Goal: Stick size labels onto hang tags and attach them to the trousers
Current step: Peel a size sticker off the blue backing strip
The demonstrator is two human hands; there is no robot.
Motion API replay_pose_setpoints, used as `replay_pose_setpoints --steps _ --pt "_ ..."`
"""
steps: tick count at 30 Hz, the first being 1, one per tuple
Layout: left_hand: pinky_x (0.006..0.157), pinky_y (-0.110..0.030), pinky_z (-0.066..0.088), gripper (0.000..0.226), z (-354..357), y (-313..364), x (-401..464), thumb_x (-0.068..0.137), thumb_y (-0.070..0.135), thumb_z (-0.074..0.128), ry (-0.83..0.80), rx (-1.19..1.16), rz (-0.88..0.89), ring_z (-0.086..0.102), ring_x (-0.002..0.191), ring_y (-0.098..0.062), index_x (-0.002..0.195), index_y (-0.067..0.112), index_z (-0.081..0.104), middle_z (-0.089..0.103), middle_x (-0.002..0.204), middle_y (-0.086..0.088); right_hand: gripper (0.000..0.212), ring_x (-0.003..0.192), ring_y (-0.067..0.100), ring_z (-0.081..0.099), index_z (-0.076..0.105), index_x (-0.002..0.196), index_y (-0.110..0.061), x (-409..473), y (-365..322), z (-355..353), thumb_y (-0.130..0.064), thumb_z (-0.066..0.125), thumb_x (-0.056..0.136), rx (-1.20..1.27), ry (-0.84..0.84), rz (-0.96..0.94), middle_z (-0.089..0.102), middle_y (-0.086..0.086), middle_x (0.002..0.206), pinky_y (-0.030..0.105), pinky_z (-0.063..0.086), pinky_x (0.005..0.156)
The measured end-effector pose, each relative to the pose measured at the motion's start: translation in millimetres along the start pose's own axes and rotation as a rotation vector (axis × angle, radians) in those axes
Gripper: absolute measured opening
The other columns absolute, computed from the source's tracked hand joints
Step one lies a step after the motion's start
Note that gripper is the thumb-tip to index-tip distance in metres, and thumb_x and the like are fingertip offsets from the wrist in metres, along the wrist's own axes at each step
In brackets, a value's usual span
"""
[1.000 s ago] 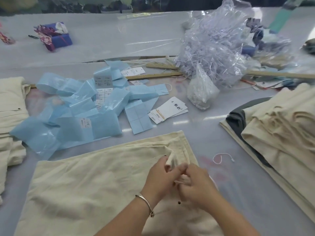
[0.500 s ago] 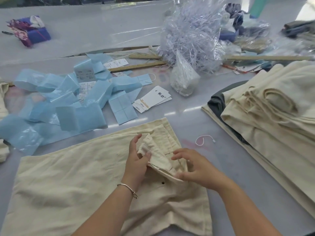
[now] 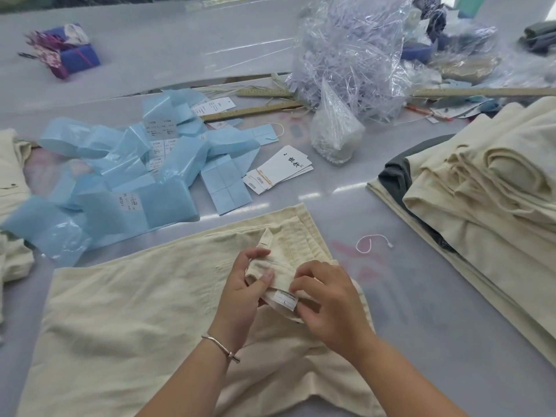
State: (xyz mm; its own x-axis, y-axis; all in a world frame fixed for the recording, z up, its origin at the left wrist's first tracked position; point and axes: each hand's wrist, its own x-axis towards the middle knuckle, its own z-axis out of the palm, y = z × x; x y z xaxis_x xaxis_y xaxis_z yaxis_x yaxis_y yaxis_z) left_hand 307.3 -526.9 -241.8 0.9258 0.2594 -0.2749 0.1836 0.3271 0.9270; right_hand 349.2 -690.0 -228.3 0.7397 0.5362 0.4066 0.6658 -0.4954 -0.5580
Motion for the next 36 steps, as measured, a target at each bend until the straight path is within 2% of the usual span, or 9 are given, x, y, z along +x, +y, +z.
replay_pose_setpoints --steps 4,8,12,18,22,27,30,33,36 --pt "0.058 -0.029 0.054 0.03 1 2 -1 0.093 0.0 0.057 0.004 -0.002 0.003 0.062 0.068 -0.015 0.107 0.027 0.061 0.064 0.085 -0.004 0.027 0.075 0.019 0.06 0.071 0.079 -0.015 2 -1 -3 -0.001 0.08 0.058 0.007 -0.005 -0.021 0.064 -0.002 0.087 0.04 0.047 0.065" --pt "0.067 -0.034 0.056 0.036 -4 4 -1 0.095 0.006 0.058 -0.004 0.067 -0.063 0.064 0.073 -0.019 0.117 0.034 0.058 0.067 0.086 -0.008 0.02 0.078 0.016 0.06 0.069 0.077 -0.016 10 -6 -3 -0.006 0.06 0.062 0.089 -0.086 -0.008 0.062 -0.006 0.087 0.04 0.047 0.069" --pt "0.061 -0.022 0.053 0.026 -37 22 12 0.095 0.013 0.06 0.05 0.307 -0.109 0.064 0.065 -0.014 0.118 0.025 0.06 0.067 0.077 -0.006 0.021 0.074 0.019 0.058 0.067 0.074 -0.012 52 -19 8 -0.004 0.055 0.059 0.15 -0.066 0.049 0.062 -0.004 0.079 0.041 0.048 0.067" --pt "0.077 -0.033 0.049 0.012 -141 67 45 0.089 0.009 0.064 0.59 0.643 0.088 0.062 0.079 -0.019 0.093 0.019 0.067 0.068 0.092 -0.003 0.019 0.078 0.011 0.055 0.066 0.087 -0.016 139 -32 63 -0.01 0.058 0.071 0.196 -0.107 0.187 0.062 -0.008 0.085 0.022 0.04 0.073" --pt "0.1 -0.037 0.035 0.056 -199 94 75 0.076 0.02 0.08 0.931 0.88 0.226 0.049 0.116 -0.034 0.125 0.007 0.055 0.053 0.123 -0.016 0.034 0.086 0.014 0.056 0.057 0.114 -0.017 203 -28 119 -0.01 0.062 0.082 0.275 -0.226 0.384 0.06 -0.005 0.097 0.027 0.044 0.077" --pt "0.113 -0.04 0.019 0.114 -209 110 118 0.063 0.05 0.085 0.794 0.969 0.245 0.026 0.139 -0.03 0.152 0.019 0.021 0.032 0.15 -0.012 0.056 0.107 0.021 0.055 0.041 0.135 -0.014 275 -25 182 -0.021 0.067 0.086 0.324 -0.234 0.601 0.054 0.002 0.121 0.029 0.039 0.081" --pt "0.111 -0.04 0.026 0.097 -215 105 134 0.075 0.039 0.077 0.743 1.158 0.201 0.026 0.139 -0.026 0.152 0.032 0.02 0.032 0.151 -0.004 0.063 0.13 0.023 0.038 0.034 0.143 -0.014 307 -22 207 -0.019 0.064 0.087 0.13 -0.225 0.432 0.039 0.004 0.144 0.034 0.035 0.102" --pt "0.11 -0.044 0.03 0.071 -226 103 140 0.079 0.017 0.069 0.835 1.211 0.211 0.029 0.138 -0.029 0.144 0.029 0.043 0.036 0.15 -0.007 0.065 0.145 0.022 0.016 0.022 0.151 -0.019 344 -20 222 -0.019 0.053 0.094 -0.141 -0.292 0.173 0.016 0.0 0.16 0.037 0.021 0.115" --pt "0.113 -0.053 0.025 0.075 -232 105 139 0.07 0.0 0.068 0.931 1.209 0.232 0.026 0.141 -0.037 0.139 0.024 0.051 0.032 0.152 -0.016 0.061 0.148 0.019 0.011 0.018 0.152 -0.024 377 -23 242 -0.026 0.045 0.098 -0.286 -0.449 -0.008 0.015 -0.002 0.161 0.04 0.011 0.12"
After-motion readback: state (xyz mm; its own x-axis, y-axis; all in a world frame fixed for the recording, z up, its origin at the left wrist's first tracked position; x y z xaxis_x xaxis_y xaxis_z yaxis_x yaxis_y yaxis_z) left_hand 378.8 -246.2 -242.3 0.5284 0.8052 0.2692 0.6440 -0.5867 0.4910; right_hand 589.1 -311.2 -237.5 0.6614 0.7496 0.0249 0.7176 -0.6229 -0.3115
